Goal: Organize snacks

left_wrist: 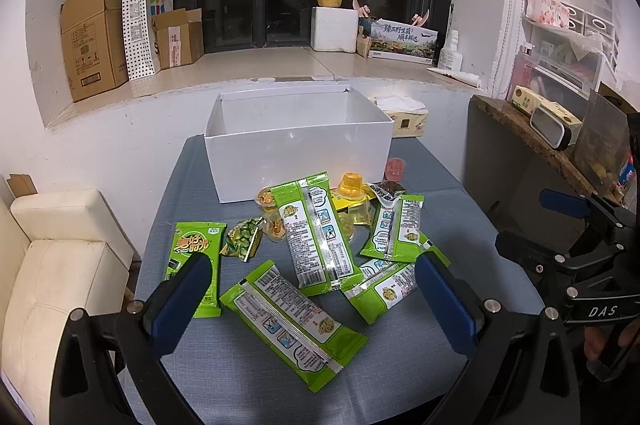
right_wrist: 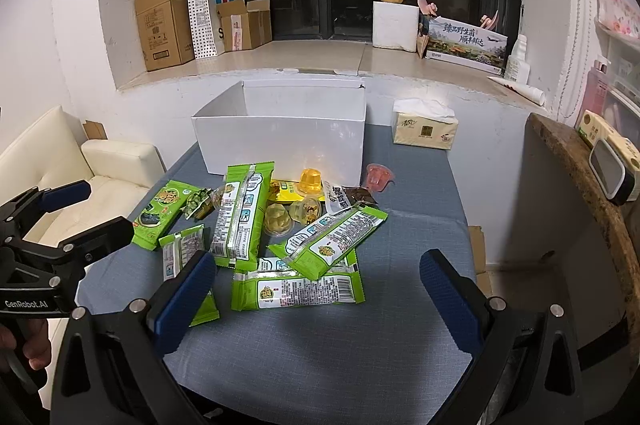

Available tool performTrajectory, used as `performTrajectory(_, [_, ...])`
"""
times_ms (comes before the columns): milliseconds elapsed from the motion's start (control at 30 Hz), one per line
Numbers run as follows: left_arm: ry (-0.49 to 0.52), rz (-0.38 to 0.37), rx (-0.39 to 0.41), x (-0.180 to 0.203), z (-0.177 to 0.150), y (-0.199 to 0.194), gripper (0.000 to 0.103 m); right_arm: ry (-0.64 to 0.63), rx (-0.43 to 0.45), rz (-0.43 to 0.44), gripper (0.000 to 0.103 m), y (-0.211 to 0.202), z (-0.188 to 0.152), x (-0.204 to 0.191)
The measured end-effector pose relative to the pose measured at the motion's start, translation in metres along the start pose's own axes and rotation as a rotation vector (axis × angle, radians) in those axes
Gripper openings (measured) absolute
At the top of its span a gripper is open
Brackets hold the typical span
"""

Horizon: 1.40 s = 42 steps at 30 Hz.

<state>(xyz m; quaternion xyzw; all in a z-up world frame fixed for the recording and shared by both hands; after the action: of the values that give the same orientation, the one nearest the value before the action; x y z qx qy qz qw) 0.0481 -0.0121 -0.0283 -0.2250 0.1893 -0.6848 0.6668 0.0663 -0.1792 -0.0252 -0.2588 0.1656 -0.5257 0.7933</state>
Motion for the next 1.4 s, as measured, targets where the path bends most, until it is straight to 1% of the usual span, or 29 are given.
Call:
performTrajectory(833, [-0.002,-0.003,0.000,0.000,0.001,0.000,0.103,-0.001,-0.002,0.004,0.103,0.001,0.000,0.000])
performTrajectory(1067, [-0.007,0.007,0.001,-0.005,0.000,-0.001,0.103,0.004,-0.008,0.013,0.103,0.005,-0.002,-0.002])
performTrajectory(1233, [-0.034,0.019,0.001,-0.023,-0.009,-0.004,0.103,0.007,-0.050,0.060,0.103,0.029,-0.006,-0.015])
performTrajectory(1333, [-0.057,0.028,-0.005,-0.038,-0.016,-0.005,0.103,-0.003,-0.095,0.087,0.103,0.057,-0.006,-0.028])
performTrajectory(1400, [-0.070,0.047,-0.014,-0.048,-0.022,-0.004,0.103,-0.021,-0.125,0.098,0.103,0.079,-0.004,-0.039])
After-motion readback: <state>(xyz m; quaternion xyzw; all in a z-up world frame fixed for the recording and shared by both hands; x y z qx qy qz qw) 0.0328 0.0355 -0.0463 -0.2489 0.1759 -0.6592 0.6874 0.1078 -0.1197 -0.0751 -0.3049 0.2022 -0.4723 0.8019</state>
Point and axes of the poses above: each gripper's, at about its wrist camera, not at the fingertips, and y roughly the way its jaws point, x to its right, z to its top, the point moved 6 cm from there along y, roughly the way its jaws point, and after that the axes turned 5 degrees about x, right-handed, at the moved point
